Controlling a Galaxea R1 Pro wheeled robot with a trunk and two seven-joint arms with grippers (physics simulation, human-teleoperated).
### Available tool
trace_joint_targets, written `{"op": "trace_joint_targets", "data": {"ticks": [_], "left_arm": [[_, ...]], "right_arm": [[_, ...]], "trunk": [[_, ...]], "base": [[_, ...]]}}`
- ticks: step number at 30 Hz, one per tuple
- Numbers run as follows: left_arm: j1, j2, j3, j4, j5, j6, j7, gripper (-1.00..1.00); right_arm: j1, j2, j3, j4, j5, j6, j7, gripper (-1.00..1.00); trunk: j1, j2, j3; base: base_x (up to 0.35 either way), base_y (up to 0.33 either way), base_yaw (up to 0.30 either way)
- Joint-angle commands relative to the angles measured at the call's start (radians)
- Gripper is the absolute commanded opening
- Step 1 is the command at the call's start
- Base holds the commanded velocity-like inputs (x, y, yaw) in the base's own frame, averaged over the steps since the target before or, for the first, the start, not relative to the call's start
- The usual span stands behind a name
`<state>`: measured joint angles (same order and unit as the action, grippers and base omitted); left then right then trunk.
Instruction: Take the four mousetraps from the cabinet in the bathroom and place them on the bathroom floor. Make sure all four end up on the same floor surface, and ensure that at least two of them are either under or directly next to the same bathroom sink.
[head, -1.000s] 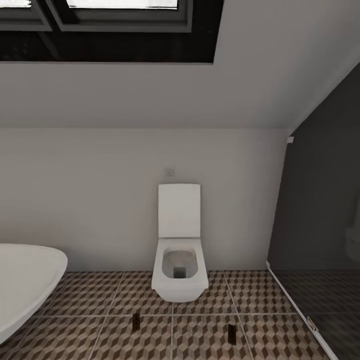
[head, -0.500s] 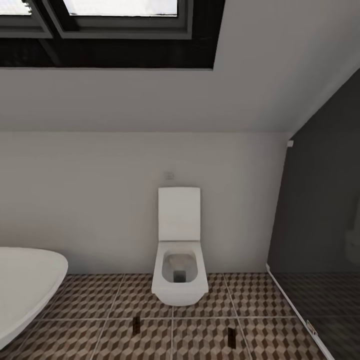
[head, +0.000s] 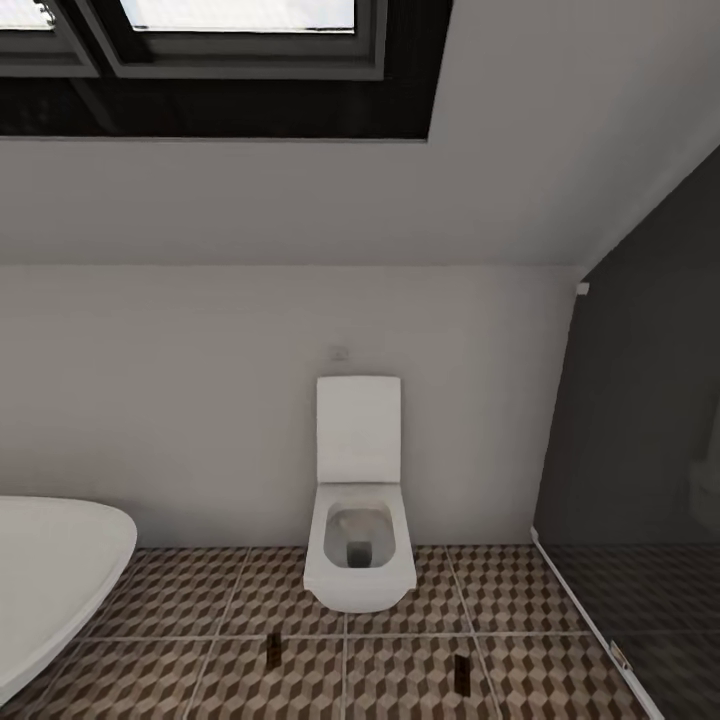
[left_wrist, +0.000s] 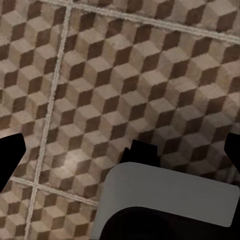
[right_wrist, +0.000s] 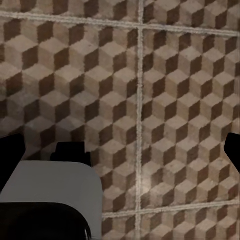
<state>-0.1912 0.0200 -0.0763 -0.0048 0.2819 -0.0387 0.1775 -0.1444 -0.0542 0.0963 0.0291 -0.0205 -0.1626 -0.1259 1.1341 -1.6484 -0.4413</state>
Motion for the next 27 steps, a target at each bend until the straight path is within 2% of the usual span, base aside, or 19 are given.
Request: {"op": "trace_joint_targets", "data": {"ticks": [1,18,27], "left_arm": [[-0.001,0.000,-0.008,0.001,0.009,-0.003,0.002,1.00],[-0.001,0.000,-0.009,0.000,0.007,-0.003,0.002,1.00],[-0.001,0.000,-0.008,0.000,0.007,-0.002,0.003,1.00]], "right_arm": [[-0.001,0.001,0.008,0.003,-0.002,-0.005,-0.003,1.00],[-0.001,0.003,0.008,0.004,-0.003,-0.004,-0.003,1.00],[-0.001,0.002,0.008,0.003,-0.003,-0.005,-0.004,1.00]], "trunk": [[-0.004,0.007,0.000],[-0.069,0.126,0.026],[-0.069,0.126,0.020]], "base": [[0.000,0.000,0.000],[0.000,0.000,0.000],[0.000,0.000,0.000]]}}
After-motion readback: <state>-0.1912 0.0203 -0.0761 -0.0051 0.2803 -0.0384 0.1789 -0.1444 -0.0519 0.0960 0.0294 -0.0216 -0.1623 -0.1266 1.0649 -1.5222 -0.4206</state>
